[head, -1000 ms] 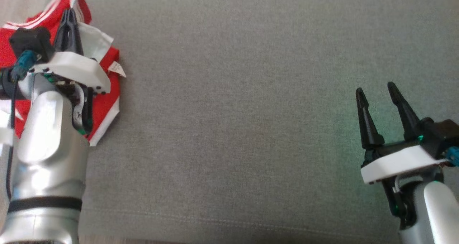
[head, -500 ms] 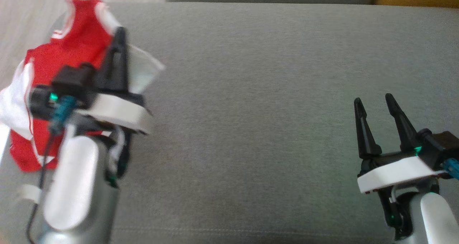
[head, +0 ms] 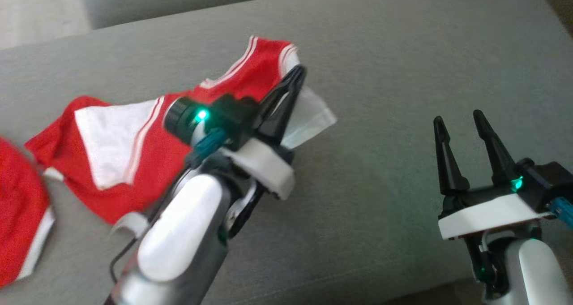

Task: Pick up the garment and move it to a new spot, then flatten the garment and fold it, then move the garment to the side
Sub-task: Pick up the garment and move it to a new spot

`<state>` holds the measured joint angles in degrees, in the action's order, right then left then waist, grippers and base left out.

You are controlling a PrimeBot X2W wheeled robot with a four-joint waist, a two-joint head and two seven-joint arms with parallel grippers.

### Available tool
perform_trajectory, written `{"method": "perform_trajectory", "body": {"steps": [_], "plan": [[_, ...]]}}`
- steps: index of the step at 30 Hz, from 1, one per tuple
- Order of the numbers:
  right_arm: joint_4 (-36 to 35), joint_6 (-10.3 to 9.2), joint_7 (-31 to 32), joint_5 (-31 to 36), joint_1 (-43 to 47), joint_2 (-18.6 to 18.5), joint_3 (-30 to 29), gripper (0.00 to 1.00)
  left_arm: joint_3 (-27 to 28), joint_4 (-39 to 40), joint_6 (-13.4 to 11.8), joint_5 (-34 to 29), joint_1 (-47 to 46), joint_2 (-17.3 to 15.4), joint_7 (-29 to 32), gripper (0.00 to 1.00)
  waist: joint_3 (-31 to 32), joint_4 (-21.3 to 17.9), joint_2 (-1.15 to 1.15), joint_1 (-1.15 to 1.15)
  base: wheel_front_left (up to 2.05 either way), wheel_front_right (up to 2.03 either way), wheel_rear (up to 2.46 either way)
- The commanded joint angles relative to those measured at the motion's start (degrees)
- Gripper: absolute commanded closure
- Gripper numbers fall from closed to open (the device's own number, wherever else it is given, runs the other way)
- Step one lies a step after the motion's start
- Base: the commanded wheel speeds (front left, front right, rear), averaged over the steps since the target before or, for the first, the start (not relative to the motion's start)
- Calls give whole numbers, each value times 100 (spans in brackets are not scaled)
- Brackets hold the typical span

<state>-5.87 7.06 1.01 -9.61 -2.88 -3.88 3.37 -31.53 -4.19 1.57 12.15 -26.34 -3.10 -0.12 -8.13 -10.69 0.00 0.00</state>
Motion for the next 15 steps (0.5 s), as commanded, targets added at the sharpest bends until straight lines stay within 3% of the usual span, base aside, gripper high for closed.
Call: {"method": "perform_trajectory", "body": {"steps": [1, 8, 15], "plan": [[-232, 43, -60, -67, -232, 42, 164, 0, -2, 100, -29, 84, -547, 13, -89, 100, -303, -590, 0, 0, 0, 0, 0], [-138, 43, -222, -203, -373, 75, 256, 0, -791, -239, -385, 651, -1417, 20, -354, 100, -722, -1136, 0, 0, 0, 0, 0], [23, 43, -476, -372, -561, 95, 332, 0, -1411, -1372, -679, 1204, -2151, 22, -455, 100, -1305, -1439, 0, 0, 0, 0, 0]]}}
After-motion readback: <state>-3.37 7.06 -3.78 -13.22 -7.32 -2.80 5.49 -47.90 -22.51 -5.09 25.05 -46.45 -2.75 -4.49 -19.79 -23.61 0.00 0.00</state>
